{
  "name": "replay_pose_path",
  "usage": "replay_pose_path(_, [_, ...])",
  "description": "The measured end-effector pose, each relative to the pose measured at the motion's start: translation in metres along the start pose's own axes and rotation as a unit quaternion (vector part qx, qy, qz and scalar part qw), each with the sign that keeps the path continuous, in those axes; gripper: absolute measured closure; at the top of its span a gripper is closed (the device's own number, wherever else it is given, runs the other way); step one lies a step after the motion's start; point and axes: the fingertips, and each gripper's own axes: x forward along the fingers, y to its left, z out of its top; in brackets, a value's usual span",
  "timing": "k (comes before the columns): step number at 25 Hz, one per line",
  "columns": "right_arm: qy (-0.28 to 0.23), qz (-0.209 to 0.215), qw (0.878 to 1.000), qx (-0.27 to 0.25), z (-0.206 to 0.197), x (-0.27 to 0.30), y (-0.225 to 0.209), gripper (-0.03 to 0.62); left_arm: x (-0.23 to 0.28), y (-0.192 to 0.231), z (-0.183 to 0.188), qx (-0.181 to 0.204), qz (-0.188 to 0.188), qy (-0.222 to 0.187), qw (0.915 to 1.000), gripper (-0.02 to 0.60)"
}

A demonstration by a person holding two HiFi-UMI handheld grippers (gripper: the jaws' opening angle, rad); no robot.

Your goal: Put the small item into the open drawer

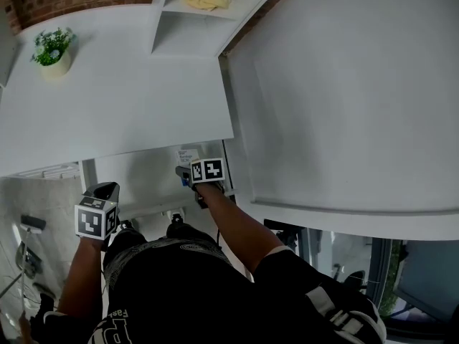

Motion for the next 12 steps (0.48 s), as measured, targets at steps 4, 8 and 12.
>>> replay_pose_path(4, [0.013, -0.011, 1.000, 0.002, 0.001, 0.017, -0.010, 0.174, -0.002, 0.005, -0.005, -0.009, 0.009, 0.003, 0.9999, 0.563])
replay_pose_path(8, [0.022, -0.021, 0.999, 0.011, -0.001, 0.030, -0.019, 0.174, -0.005, 0.009, -0.006, -0.021, 0.019, 0.001, 0.9996, 0.563])
replay_pose_path(12, [0.025, -0.025, 0.999, 0.012, 0.000, 0.040, -0.020, 0.174, -0.009, 0.011, -0.006, -0.029, 0.026, 0.000, 0.9992, 0.563])
